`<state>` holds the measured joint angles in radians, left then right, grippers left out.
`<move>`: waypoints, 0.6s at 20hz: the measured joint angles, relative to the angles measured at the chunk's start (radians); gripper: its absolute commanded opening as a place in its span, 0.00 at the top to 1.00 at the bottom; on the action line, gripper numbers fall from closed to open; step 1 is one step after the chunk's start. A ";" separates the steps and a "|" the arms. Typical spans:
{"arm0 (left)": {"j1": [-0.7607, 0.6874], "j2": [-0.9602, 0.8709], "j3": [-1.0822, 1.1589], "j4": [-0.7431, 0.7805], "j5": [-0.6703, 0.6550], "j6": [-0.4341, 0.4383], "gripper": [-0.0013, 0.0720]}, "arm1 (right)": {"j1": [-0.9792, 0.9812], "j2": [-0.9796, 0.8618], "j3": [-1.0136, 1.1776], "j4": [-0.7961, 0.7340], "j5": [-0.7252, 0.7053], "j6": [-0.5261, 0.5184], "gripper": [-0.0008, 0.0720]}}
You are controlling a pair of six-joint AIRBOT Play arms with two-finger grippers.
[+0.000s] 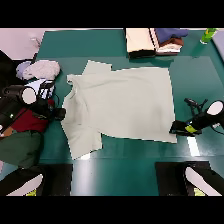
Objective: Fold the shirts.
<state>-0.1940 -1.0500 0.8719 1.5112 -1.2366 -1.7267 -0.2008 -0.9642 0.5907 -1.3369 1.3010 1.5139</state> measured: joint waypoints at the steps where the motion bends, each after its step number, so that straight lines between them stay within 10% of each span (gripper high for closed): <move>1: 0.000 0.001 -0.002 -0.003 0.002 0.000 0.32 | 0.014 0.006 -0.016 -0.001 -0.005 0.011 0.30; 6: 0.000 0.003 -0.008 -0.007 0.008 -0.001 0.33 | 0.091 0.020 -0.049 -0.039 -0.024 0.079 0.30; 12: 0.000 0.003 -0.008 -0.009 0.010 -0.001 0.30 | 0.125 0.021 -0.058 -0.087 -0.031 0.116 0.97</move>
<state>-0.1940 -1.0473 0.8642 1.5024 -1.2270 -1.7275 -0.0757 -0.9428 0.5331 -1.4239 1.2701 1.6299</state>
